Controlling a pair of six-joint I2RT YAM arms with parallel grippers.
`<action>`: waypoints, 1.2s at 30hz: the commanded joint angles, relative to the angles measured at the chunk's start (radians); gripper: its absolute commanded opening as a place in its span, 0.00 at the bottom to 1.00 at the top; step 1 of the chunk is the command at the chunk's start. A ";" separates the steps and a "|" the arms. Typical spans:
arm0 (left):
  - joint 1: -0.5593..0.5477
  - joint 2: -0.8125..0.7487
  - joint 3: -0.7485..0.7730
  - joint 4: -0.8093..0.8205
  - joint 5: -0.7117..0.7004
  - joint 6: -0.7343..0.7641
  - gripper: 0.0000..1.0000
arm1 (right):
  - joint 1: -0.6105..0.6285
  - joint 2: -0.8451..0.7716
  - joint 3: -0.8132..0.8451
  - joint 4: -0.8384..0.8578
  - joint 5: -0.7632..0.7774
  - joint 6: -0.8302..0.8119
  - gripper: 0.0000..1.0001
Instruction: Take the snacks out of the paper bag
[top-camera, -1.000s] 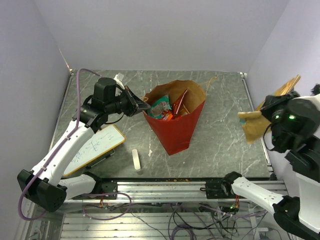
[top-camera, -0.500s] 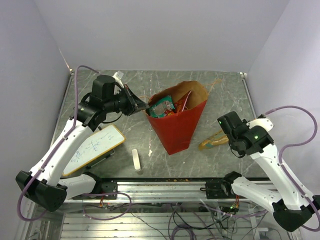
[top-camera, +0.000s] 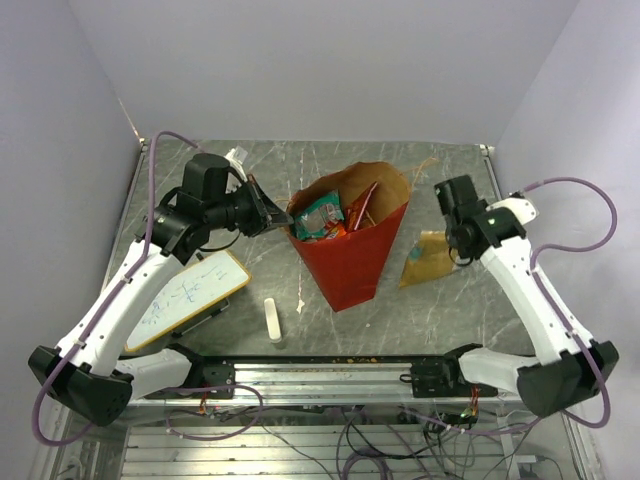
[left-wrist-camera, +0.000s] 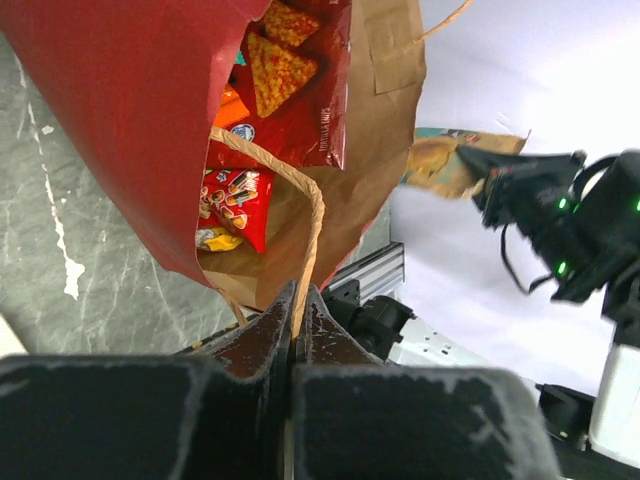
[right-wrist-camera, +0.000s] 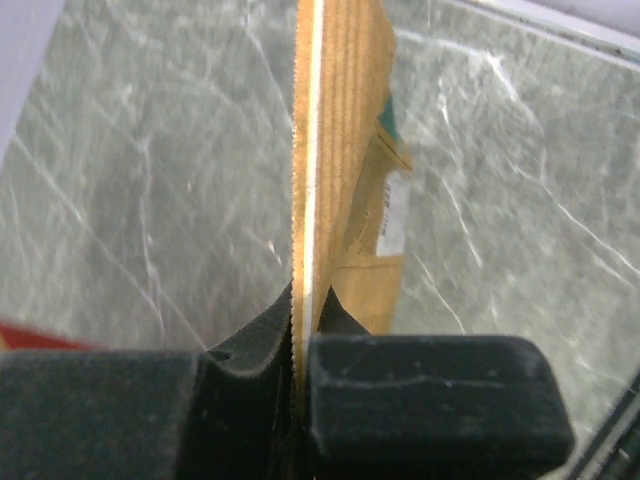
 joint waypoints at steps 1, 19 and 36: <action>-0.008 -0.027 0.007 -0.033 -0.009 0.050 0.07 | -0.196 0.068 0.033 0.321 -0.089 -0.244 0.00; 0.087 0.083 0.094 -0.047 0.026 0.108 0.07 | -0.473 0.534 0.504 0.540 -0.447 -0.262 0.00; 0.092 0.073 -0.023 0.094 0.120 0.034 0.07 | -0.532 -0.103 -0.445 0.413 -0.541 -0.531 0.82</action>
